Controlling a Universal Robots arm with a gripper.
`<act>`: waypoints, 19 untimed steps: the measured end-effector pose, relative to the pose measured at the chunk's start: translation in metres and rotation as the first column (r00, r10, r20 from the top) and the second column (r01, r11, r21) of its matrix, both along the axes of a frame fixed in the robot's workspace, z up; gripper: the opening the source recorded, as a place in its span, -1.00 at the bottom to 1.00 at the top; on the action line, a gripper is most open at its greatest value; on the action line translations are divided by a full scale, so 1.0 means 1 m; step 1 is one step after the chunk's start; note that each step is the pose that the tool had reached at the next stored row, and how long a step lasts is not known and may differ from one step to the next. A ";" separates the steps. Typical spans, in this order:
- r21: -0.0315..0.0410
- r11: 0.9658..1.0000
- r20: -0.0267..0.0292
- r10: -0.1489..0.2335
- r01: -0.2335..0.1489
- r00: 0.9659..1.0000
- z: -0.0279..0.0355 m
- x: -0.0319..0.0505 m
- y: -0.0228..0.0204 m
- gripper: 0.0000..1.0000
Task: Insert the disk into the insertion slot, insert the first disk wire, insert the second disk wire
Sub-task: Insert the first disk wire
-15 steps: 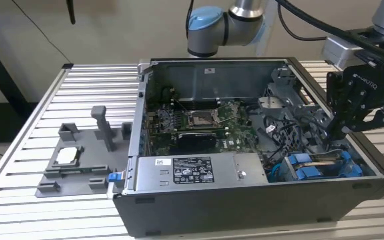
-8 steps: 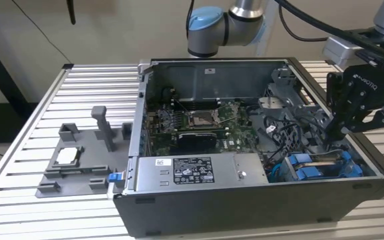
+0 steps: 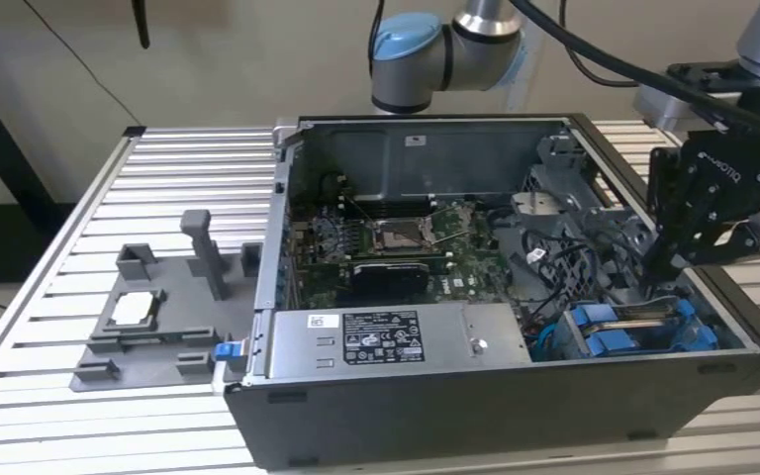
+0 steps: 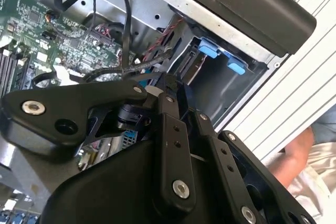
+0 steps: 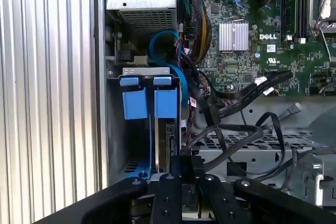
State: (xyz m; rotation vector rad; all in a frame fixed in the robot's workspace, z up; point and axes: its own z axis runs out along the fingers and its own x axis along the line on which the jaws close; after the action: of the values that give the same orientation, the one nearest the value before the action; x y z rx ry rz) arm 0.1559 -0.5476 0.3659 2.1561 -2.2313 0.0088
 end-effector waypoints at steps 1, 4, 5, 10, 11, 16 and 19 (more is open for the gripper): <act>0.000 1.000 0.000 -0.002 0.002 1.000 -0.0005 0.0010 0.0000 -0.62; 0.000 1.000 -0.003 -0.002 0.002 1.000 -0.0013 0.0062 -0.0004 -0.62; 0.000 1.000 -0.004 -0.002 0.002 1.000 -0.0015 0.0079 -0.0008 -0.62; 0.000 1.000 -0.006 -0.004 0.004 1.000 -0.0050 0.0093 -0.0032 -0.62; 0.000 1.000 -0.006 -0.004 0.004 1.000 -0.0056 0.0094 -0.0036 -0.62; 0.000 1.000 -0.009 -0.004 0.004 1.000 -0.0078 0.0097 -0.0060 -0.62; 0.000 1.000 -0.010 -0.004 0.004 1.000 -0.0088 0.0098 -0.0070 -0.62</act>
State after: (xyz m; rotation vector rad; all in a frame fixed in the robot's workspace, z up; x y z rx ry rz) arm 0.1657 -0.5546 0.3571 2.1468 -2.2299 -0.0028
